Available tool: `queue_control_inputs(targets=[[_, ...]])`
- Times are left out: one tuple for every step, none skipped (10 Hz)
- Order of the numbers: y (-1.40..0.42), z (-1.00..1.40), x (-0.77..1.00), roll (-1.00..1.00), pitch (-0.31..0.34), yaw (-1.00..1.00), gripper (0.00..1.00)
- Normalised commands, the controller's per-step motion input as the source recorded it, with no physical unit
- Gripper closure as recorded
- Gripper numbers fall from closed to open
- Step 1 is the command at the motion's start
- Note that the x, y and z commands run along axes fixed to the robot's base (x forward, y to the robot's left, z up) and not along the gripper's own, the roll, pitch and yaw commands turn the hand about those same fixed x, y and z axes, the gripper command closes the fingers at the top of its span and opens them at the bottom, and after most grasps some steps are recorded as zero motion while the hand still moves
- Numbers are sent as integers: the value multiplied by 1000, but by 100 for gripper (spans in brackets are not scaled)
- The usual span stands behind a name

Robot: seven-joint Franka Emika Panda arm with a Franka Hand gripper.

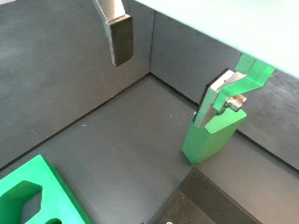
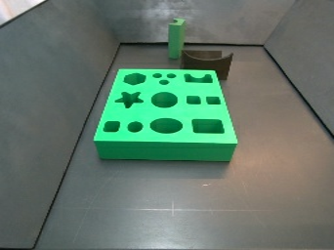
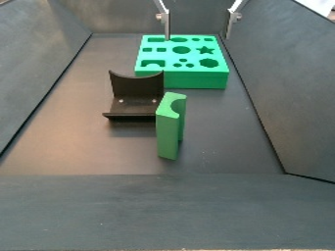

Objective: Pick up the arch object. Move up. Move to above the board. Insert the arch object.
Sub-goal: Pick up the arch object.

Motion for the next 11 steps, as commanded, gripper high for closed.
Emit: queue_control_inputs(targets=[[151,-246,117,37,43,-300,0],[451,-509,249,34,101,-546,0],[414,-563,260,21,111,-597,0],[397,-497,431,14,106,-586,0],[377,-354,523,0,71,-583,0],[351,-283,514,0,37,-617,0],[280,-160,463,-16,10,-677,0],[297,-103,363,-67,1,-631,0],[323,-163,63,-93,0,-474,0],[254,-43,0,-49,0,-154,0],[297,-126,0,-71,0,-126,0]])
